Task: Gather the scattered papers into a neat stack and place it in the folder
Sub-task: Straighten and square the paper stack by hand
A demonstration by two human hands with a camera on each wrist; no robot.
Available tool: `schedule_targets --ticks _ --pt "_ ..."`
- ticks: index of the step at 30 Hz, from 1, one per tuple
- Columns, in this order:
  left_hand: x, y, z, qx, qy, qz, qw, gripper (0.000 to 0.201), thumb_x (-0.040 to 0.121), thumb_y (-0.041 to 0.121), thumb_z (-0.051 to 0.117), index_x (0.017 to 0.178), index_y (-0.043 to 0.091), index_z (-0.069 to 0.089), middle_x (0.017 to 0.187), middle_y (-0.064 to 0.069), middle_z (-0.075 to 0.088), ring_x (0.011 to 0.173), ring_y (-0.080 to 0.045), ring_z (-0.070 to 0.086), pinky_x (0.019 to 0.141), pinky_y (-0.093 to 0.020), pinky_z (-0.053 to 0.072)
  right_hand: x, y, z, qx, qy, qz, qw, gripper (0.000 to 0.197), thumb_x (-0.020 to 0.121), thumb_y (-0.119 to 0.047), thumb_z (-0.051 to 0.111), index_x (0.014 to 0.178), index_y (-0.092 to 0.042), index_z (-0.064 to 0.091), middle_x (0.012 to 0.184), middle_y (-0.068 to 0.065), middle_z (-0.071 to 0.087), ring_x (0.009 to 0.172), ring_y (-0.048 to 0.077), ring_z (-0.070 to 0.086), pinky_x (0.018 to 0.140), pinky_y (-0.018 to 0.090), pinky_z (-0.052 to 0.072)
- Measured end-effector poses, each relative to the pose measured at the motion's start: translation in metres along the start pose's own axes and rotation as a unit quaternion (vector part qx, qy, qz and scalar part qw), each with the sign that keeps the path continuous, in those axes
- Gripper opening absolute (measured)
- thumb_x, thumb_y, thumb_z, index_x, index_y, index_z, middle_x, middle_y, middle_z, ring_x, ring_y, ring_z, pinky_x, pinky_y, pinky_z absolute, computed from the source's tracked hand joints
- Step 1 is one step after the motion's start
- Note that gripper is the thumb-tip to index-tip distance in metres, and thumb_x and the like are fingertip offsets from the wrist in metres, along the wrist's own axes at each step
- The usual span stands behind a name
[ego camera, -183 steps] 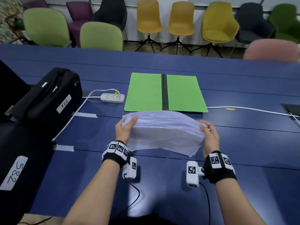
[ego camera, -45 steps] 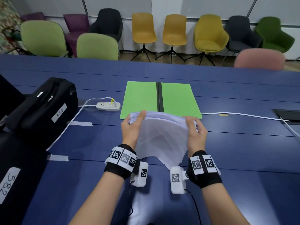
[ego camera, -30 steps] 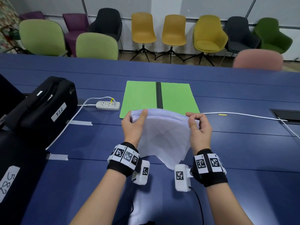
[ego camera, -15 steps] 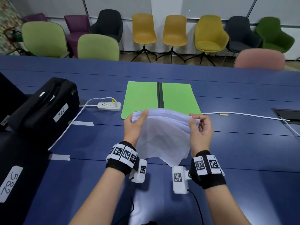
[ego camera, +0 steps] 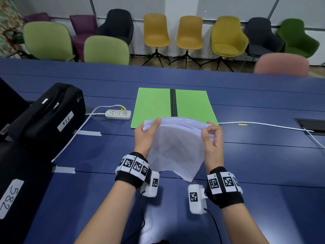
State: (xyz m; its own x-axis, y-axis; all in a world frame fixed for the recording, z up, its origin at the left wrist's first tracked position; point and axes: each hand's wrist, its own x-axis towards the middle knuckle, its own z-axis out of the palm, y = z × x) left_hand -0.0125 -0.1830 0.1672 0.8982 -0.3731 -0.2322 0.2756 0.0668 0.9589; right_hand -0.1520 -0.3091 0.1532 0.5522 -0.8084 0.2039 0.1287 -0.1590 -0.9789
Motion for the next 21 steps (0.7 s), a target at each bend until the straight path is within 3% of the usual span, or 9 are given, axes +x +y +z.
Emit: schedule_targets --ticks 2,4,7,9,10,12,14,17,21 --pt "-0.002 0.002 -0.001 0.001 -0.007 0.003 1.000 0.016 0.082 0.031 0.071 0.083 0.016 0.066 0.073 0.004 0.069 0.058 -0.003 0.065 0.056 -0.016 0.051 -0.004 -0.003 -0.001 -0.030 -0.028 -0.014 0.999 0.045 0.077 -0.043 0.062 0.110 -0.020 0.042 0.120 -0.012 0.045 0.122 -0.004 0.040 0.105 0.021 0.032" --pt "-0.002 0.002 -0.003 0.001 -0.016 0.001 1.000 0.024 0.082 0.033 0.072 0.098 0.016 0.067 0.087 0.003 0.071 0.063 0.004 0.067 0.056 -0.012 0.050 -0.004 -0.002 -0.004 -0.045 -0.028 -0.001 0.999 0.066 0.074 -0.028 0.075 0.126 -0.022 0.034 0.115 -0.012 0.047 0.107 -0.011 0.047 0.096 0.009 0.037" --pt "0.005 -0.005 -0.010 0.035 -0.030 0.004 0.999 0.078 0.075 0.049 0.072 0.142 0.028 0.039 0.136 0.005 0.048 0.118 -0.005 0.053 0.086 -0.015 0.039 -0.001 0.005 -0.018 0.029 -0.028 0.075 0.996 0.072 0.073 -0.001 0.077 0.132 -0.025 0.042 0.096 -0.004 0.063 0.080 0.000 0.064 0.077 0.013 0.050" --pt "0.005 -0.005 -0.016 0.051 -0.055 0.013 0.997 0.101 0.063 0.065 0.069 0.148 0.033 0.025 0.142 0.010 0.040 0.134 -0.012 0.039 0.099 -0.023 0.030 0.001 0.009 -0.024 0.022 -0.092 0.120 0.988 0.058 0.073 0.001 0.076 0.123 -0.021 0.056 0.097 -0.007 0.069 0.080 0.000 0.066 0.076 0.017 0.051" --pt "0.005 -0.004 -0.017 0.052 -0.081 0.007 0.995 0.103 0.057 0.071 0.068 0.146 0.031 0.033 0.135 0.013 0.048 0.132 -0.013 0.044 0.101 -0.026 0.033 0.000 0.010 -0.022 0.000 -0.126 0.136 0.983 0.046 0.074 0.000 0.075 0.114 -0.021 0.063 0.096 -0.010 0.071 0.081 -0.001 0.066 0.077 0.021 0.051" --pt "0.004 -0.003 -0.017 0.083 -0.137 0.013 0.987 0.081 0.061 0.072 0.063 0.126 0.024 0.060 0.121 0.008 0.066 0.120 -0.018 0.058 0.101 -0.031 0.044 0.001 0.012 -0.015 -0.042 -0.130 0.143 0.980 0.025 0.077 -0.002 0.073 0.089 -0.024 0.068 0.084 -0.013 0.071 0.070 -0.007 0.065 0.077 0.028 0.047" --pt "0.001 0.000 -0.012 0.101 -0.130 0.030 0.986 0.069 0.070 0.068 0.060 0.117 0.018 0.067 0.118 0.001 0.069 0.112 -0.014 0.064 0.090 -0.021 0.050 0.006 0.007 -0.005 -0.049 -0.090 0.128 0.986 0.022 0.079 -0.004 0.071 0.077 -0.025 0.067 0.076 -0.012 0.069 0.062 -0.008 0.062 0.075 0.029 0.047" --pt "-0.005 0.013 -0.010 0.051 -0.078 0.077 0.993 0.061 0.077 0.059 0.061 0.110 0.009 0.070 0.102 0.001 0.072 0.084 -0.004 0.064 0.067 -0.009 0.049 0.018 -0.011 0.003 -0.023 -0.083 0.073 0.994 0.021 0.077 -0.003 0.073 0.073 -0.023 0.070 0.068 -0.017 0.071 0.067 -0.001 0.062 0.073 0.026 0.051" --pt "-0.013 0.021 -0.011 0.030 -0.057 0.138 0.988 0.034 0.091 0.034 0.059 0.098 0.003 0.072 0.083 0.001 0.067 0.072 -0.005 0.059 0.066 -0.014 0.048 0.026 -0.024 -0.001 0.032 -0.093 0.009 0.995 0.022 0.073 0.001 0.075 0.077 -0.020 0.068 0.071 -0.014 0.070 0.069 0.003 0.061 0.067 0.016 0.050"
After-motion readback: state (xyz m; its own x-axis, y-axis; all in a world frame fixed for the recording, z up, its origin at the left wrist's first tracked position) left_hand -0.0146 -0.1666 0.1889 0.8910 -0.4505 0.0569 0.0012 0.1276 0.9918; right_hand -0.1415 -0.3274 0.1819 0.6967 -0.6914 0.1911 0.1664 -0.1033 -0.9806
